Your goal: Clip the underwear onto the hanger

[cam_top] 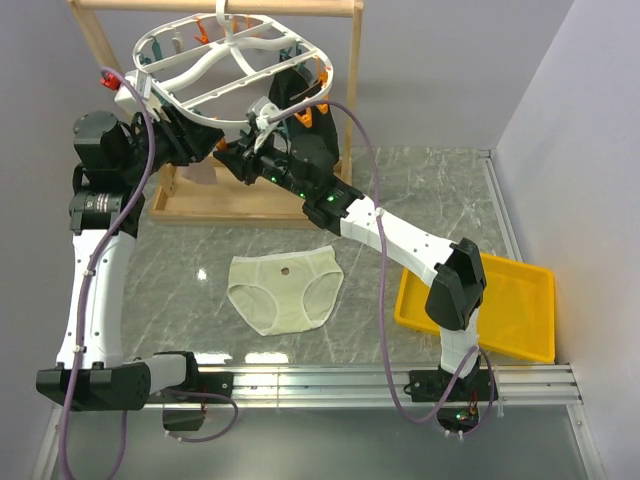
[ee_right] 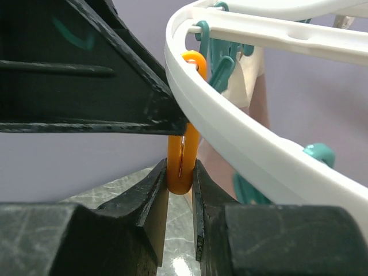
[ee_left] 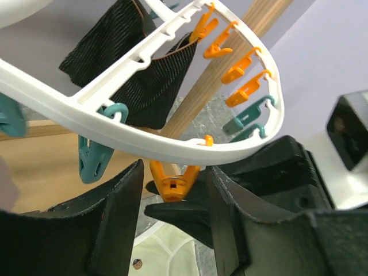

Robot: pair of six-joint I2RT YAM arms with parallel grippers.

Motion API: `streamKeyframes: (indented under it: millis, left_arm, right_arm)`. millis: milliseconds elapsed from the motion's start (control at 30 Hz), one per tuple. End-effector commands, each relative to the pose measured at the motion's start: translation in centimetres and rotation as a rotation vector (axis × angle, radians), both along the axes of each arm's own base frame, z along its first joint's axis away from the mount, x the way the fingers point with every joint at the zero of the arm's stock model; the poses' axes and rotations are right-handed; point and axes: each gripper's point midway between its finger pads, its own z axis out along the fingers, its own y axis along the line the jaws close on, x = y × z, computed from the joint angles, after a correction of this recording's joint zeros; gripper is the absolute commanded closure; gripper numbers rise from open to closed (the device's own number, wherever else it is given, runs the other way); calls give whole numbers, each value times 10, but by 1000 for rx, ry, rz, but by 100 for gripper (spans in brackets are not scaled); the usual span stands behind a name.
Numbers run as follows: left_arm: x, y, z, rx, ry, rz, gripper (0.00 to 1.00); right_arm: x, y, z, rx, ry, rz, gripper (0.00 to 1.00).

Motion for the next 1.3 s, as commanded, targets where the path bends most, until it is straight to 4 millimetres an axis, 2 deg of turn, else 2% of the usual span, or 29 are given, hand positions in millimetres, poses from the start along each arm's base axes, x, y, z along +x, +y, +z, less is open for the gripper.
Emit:
streamKeyframes:
  millis: [0, 67, 100, 200, 500, 600, 800, 900, 933, 1067, 1100, 1167, 1233, 1267]
  left_arm:
    - [3, 6, 21, 31, -81, 41, 48]
    - [6, 7, 19, 38, -78, 50, 45]
    - [4, -1, 20, 41, -80, 30, 44]
    - [6, -3, 17, 36, -75, 24, 43]
    - [11, -4, 28, 10, -110, 29, 54]
    - [13, -3, 27, 10, -107, 35, 65]
    - [9, -4, 29, 5, -119, 24, 97]
    - [8, -4, 29, 9, -125, 21, 100]
    - [8, -5, 29, 11, -125, 20, 100]
    - [9, -4, 28, 17, -122, 21, 100]
    - [8, -4, 28, 17, -125, 24, 100]
    - [9, -4, 27, 17, -122, 23, 100]
    - [7, -5, 27, 19, -122, 20, 100]
    - [7, -4, 27, 22, -123, 20, 100]
  right_arm:
    - [-22, -4, 46, 78, -63, 52, 100]
    - [-22, -3, 46, 77, -60, 56, 100]
    - [-23, -3, 46, 79, -59, 58, 100]
    - [-23, -3, 45, 76, -59, 62, 100]
    - [-26, -2, 41, 68, -53, 75, 100]
    - [-28, -2, 37, 59, -50, 80, 100]
    - [-29, -2, 33, 52, -42, 87, 100]
    - [-29, -4, 32, 51, -39, 80, 87]
    - [-29, -4, 31, 47, -35, 80, 73]
    - [-34, -11, 30, 30, -28, 83, 52]
    - [-37, -11, 17, 6, -10, 89, 51]
    - [-42, -17, 8, -20, -11, 98, 50]
    - [-52, -26, -9, -58, 0, 115, 49]
    - [-57, -33, -6, -58, -8, 114, 47]
